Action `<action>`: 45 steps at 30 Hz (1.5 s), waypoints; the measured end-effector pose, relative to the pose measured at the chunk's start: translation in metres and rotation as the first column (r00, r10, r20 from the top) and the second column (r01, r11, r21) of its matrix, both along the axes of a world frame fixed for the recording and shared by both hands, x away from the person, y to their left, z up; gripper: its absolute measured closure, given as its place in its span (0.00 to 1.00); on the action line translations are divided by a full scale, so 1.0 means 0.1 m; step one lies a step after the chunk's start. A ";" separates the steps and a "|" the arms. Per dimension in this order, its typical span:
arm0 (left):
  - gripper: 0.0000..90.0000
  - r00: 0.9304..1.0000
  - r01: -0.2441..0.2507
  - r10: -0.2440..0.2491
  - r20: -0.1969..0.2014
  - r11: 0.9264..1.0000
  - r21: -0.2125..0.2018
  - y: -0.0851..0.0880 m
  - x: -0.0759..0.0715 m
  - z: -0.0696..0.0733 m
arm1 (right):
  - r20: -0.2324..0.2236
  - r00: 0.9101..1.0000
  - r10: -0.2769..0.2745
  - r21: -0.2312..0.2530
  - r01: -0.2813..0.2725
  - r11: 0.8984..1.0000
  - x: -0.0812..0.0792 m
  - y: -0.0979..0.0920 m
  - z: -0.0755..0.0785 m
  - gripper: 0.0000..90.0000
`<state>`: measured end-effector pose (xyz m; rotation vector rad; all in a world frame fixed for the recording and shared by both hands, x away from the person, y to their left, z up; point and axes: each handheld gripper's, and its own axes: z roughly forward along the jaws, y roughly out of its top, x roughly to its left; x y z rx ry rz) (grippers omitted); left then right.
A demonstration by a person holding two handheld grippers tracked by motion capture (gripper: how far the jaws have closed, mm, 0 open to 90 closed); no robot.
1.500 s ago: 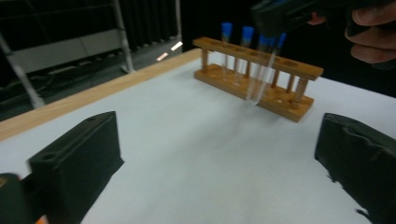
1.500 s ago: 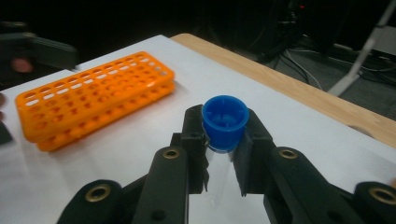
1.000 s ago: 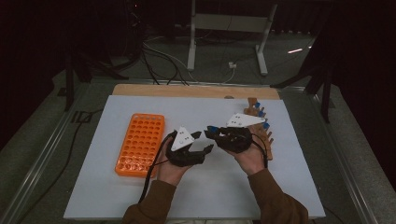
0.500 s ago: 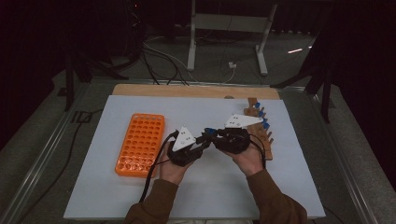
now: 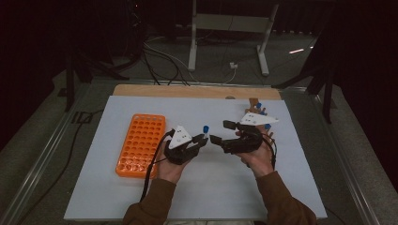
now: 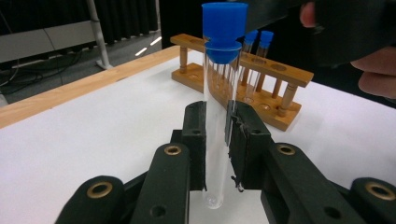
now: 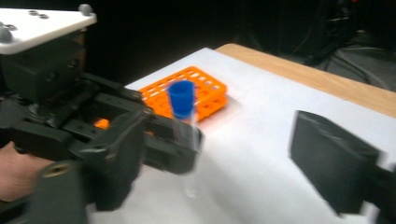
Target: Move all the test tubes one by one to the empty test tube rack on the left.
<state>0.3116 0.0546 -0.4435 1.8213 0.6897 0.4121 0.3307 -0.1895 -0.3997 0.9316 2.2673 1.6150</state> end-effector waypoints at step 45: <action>0.87 0.986 -0.167 0.167 -0.025 0.986 -0.021 1.21 -0.43 -0.13 | 0.063 0.975 -0.211 -0.030 0.213 0.977 -0.28 -0.94 -0.33 0.01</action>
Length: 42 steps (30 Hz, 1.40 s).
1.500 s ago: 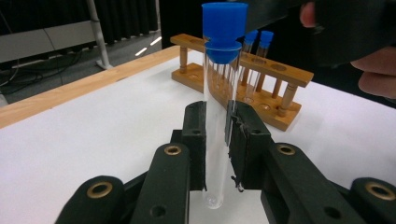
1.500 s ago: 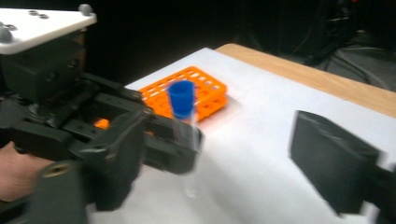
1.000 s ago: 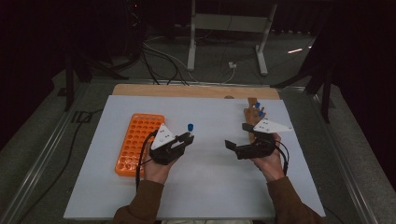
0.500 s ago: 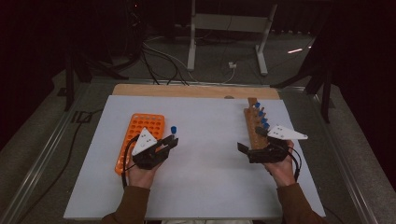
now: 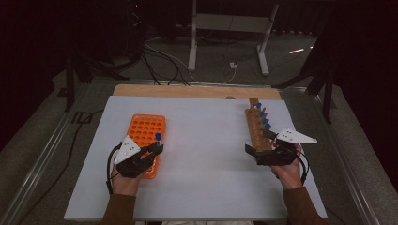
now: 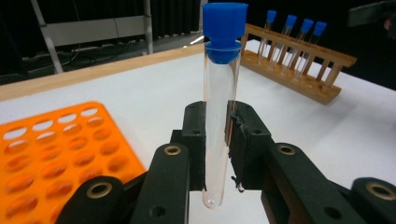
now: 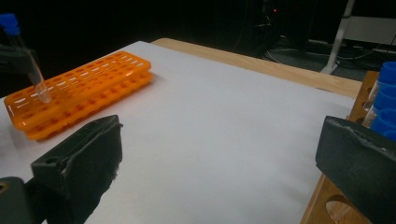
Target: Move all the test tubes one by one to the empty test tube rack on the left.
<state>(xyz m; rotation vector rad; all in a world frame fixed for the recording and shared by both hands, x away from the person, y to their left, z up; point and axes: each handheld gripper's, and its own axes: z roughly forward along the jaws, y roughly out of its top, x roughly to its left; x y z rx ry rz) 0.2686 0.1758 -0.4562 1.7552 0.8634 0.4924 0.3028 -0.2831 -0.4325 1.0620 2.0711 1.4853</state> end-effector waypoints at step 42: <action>0.87 0.990 0.025 0.008 -0.142 0.973 0.228 0.19 -0.26 -0.34 | -0.002 1.000 -0.005 0.005 0.005 1.000 -0.01 -0.04 -0.03 0.01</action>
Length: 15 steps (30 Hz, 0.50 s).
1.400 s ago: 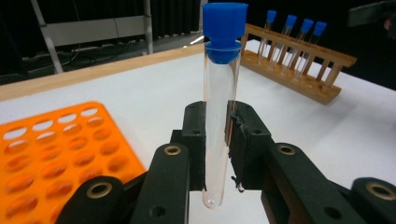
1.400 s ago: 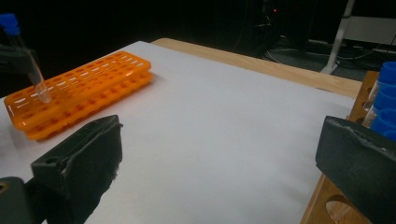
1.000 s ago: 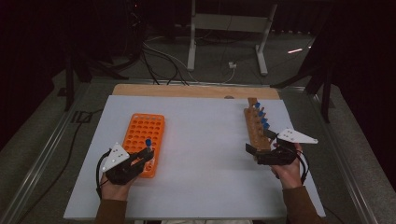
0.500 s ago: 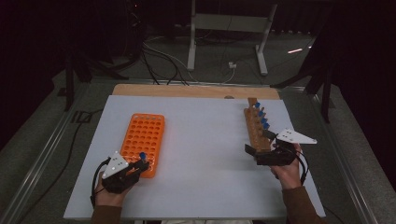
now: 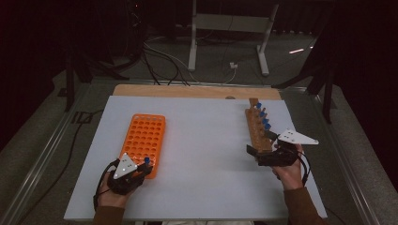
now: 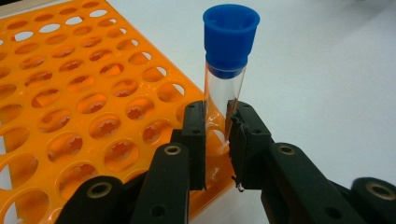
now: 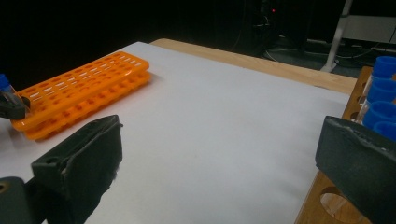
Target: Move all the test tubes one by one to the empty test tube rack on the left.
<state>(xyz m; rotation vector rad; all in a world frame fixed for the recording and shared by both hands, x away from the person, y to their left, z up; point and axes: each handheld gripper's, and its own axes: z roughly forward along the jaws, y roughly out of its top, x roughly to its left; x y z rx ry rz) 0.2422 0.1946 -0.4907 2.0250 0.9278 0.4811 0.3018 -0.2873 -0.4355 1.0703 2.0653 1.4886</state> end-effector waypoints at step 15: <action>0.55 0.993 -0.036 0.054 0.101 0.984 -0.172 0.19 -0.04 0.11 | 0.011 0.999 -0.041 -0.043 0.041 0.998 0.03 -0.04 0.02 0.01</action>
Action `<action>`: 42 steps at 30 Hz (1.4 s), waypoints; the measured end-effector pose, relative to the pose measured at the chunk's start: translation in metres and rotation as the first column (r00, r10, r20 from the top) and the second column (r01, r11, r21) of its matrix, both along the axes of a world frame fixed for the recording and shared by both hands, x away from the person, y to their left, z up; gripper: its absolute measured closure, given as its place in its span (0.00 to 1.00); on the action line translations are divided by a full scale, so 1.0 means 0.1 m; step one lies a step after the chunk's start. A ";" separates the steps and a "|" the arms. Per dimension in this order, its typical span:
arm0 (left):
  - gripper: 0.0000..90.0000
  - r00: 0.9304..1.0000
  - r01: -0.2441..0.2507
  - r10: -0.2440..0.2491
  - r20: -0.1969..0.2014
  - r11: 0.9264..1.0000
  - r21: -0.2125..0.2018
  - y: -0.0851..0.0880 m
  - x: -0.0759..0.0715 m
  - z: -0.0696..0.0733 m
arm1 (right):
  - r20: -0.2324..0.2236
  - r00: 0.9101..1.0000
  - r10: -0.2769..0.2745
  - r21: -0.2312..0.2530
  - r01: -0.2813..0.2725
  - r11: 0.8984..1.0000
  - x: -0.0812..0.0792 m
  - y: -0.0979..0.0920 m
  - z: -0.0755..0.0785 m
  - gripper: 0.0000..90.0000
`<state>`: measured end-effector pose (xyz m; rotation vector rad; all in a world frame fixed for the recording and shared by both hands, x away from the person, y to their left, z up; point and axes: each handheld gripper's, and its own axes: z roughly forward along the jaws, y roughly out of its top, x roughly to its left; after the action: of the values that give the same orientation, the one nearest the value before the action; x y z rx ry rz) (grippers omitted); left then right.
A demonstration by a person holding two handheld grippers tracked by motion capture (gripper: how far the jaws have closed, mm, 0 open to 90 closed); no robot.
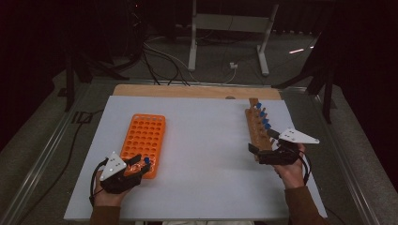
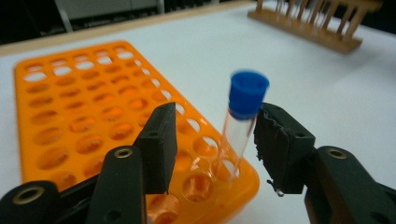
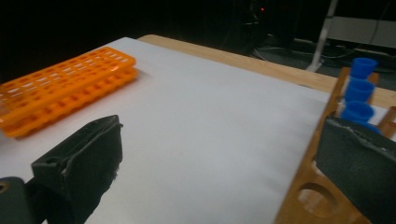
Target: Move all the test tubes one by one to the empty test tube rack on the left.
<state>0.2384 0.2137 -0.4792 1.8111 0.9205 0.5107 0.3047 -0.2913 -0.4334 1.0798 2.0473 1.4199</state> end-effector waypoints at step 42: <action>0.01 0.969 -0.246 0.246 -0.013 0.964 -0.100 0.23 0.09 0.06 | -0.055 0.972 -0.229 -0.152 0.219 0.964 0.51 -0.18 -0.25 0.85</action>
<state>0.2470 0.2368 -0.4731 1.6147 1.1590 0.6077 0.3562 -0.3091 -0.4584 1.2708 1.9697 1.1183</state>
